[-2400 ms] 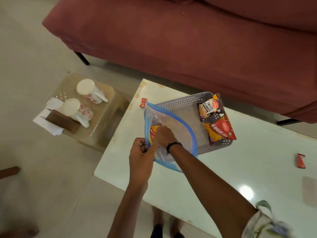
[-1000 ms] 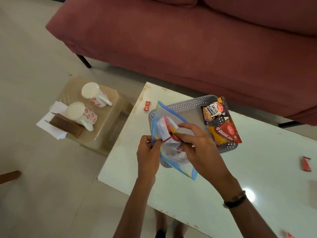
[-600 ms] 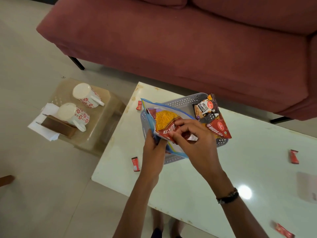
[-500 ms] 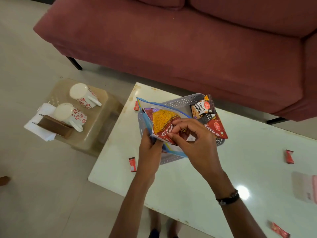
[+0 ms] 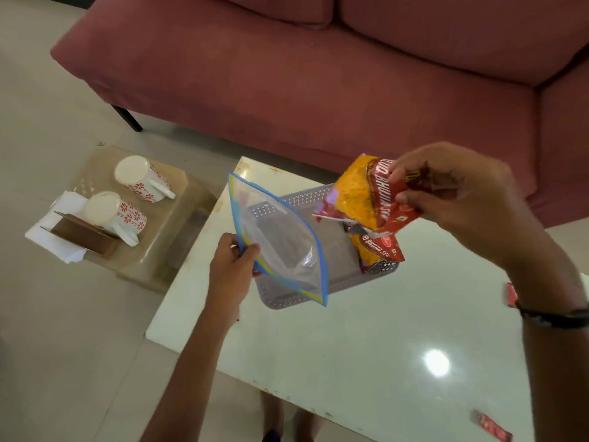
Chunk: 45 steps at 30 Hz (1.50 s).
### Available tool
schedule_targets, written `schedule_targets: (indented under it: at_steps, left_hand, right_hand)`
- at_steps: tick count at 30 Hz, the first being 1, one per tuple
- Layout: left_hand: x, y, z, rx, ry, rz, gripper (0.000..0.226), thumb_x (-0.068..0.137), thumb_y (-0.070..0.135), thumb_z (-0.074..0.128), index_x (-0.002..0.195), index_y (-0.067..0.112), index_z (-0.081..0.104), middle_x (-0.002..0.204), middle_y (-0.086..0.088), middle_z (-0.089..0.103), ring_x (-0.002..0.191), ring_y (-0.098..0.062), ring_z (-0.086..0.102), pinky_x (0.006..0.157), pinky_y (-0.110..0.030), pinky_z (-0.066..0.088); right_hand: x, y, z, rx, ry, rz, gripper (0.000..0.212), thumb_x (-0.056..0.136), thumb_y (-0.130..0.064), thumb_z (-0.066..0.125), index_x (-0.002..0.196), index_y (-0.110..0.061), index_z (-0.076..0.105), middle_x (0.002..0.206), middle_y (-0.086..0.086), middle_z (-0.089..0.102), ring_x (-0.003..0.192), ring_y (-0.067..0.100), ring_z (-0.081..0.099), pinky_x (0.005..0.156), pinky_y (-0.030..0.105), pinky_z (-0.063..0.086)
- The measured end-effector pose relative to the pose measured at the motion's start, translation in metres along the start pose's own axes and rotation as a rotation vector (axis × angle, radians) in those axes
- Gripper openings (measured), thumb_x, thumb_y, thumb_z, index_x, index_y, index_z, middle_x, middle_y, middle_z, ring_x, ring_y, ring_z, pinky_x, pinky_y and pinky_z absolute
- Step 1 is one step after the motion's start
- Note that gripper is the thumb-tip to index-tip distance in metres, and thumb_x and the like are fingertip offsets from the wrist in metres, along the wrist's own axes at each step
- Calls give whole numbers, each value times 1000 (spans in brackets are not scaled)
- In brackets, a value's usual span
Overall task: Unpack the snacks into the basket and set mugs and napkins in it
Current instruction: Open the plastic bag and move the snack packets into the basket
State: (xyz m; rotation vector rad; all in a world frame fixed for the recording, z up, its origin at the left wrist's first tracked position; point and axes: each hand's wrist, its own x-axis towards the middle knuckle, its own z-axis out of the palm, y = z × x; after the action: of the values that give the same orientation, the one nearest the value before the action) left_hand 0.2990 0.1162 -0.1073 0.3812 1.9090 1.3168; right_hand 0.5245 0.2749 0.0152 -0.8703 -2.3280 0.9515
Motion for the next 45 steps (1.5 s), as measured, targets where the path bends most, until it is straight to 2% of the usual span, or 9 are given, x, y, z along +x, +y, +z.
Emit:
schedule_targets:
  at_steps: [3,6,10,16,25,30,35,42,45]
  left_hand:
    - [-5,2,-9,-20,-41,2,27,89,1,54,69,14,42,64,-8,39,57,-13,45,46,-15,49]
    - [-14,0,-13,-31,-100,-7,27,90,1,53,69,13,40,64,-11,41,57,-15,46,49,-17,49]
    - [-20,-8,-12,-6,-112,-3,27,89,0,54,69,11,38,66,-16,39,46,-7,45,51,-20,48]
    - [-23,-15,-6,-50,-115,-28,25,90,-3,52,72,9,37,75,-18,40,41,-4,44,45,-13,44]
    - [-19,-16,-4,-78,-107,-29,23,90,-3,51,75,8,38,62,-15,39,39,-5,47,46,-13,45]
    - [-20,-15,2,-83,-125,-26,26,90,-4,51,72,9,36,68,-18,38,37,-6,48,46,-14,46]
    - [-20,-16,4,-67,-99,-32,27,90,-1,52,70,9,37,70,-21,42,46,-13,48,50,-17,49]
    - [-26,-2,16,-130,-70,-56,25,88,1,55,71,11,40,63,-18,43,48,-15,49,63,-31,52]
    - [-31,10,18,-174,-42,-61,26,87,1,55,69,12,40,45,-5,50,51,-23,48,68,-36,49]
  right_hand:
    - [13,47,5,-229,-134,1,32,71,14,69,89,-12,68,97,-1,63,89,16,62,80,20,51]
    - [20,104,44,-294,-299,122,38,70,16,63,84,-19,71,99,-4,62,96,20,61,83,37,51]
    - [25,157,101,-328,-464,132,45,71,22,51,88,-14,72,106,6,64,103,23,58,82,26,43]
    - [35,200,144,-326,-584,148,50,74,23,48,102,-12,68,112,9,60,112,28,54,95,38,44]
    - [15,207,152,-334,-279,420,57,86,6,51,139,-12,40,136,17,49,121,35,50,101,44,42]
    - [14,206,155,-232,-152,474,56,89,6,47,141,-12,36,145,18,39,127,37,45,100,46,44]
    - [-4,180,158,-183,-32,493,53,93,4,42,143,-12,34,150,12,34,130,29,42,93,23,39]
    - [-59,106,162,75,84,349,52,85,-20,44,136,-12,42,137,6,49,123,16,47,102,32,42]
    - [-77,71,157,232,101,345,48,89,-10,56,134,-16,43,136,-2,50,121,19,52,101,39,45]
